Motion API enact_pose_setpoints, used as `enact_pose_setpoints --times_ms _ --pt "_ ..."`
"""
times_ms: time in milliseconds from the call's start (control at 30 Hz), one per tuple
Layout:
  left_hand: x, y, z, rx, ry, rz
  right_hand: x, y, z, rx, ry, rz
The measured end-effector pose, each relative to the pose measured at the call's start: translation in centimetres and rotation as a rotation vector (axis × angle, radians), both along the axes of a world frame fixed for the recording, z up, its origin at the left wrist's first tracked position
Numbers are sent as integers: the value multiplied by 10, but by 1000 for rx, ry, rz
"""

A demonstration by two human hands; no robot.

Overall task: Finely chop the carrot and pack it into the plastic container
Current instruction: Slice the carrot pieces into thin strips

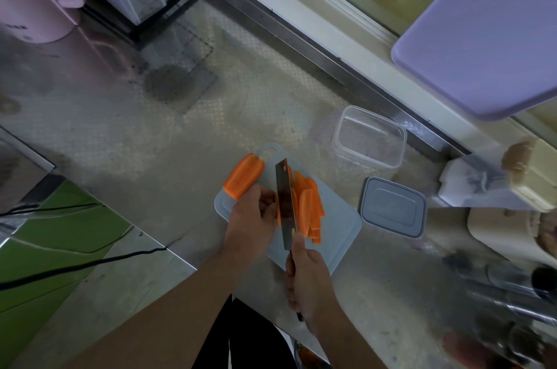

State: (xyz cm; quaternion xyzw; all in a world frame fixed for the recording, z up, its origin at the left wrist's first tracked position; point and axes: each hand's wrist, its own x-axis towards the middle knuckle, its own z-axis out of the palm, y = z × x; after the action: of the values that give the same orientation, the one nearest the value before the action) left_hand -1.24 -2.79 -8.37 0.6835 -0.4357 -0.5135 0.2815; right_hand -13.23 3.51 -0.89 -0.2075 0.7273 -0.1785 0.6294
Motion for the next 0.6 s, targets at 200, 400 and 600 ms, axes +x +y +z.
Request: enact_pose_setpoints --times_ms 200,400,600 --pt "-1 0 2 2 -16 5 0 1 -1 17 22 18" --pt "-2 0 6 -10 -25 11 -4 9 -8 45 65 31" --pt "-2 0 7 -3 -27 20 -9 34 -23 84 151 59"
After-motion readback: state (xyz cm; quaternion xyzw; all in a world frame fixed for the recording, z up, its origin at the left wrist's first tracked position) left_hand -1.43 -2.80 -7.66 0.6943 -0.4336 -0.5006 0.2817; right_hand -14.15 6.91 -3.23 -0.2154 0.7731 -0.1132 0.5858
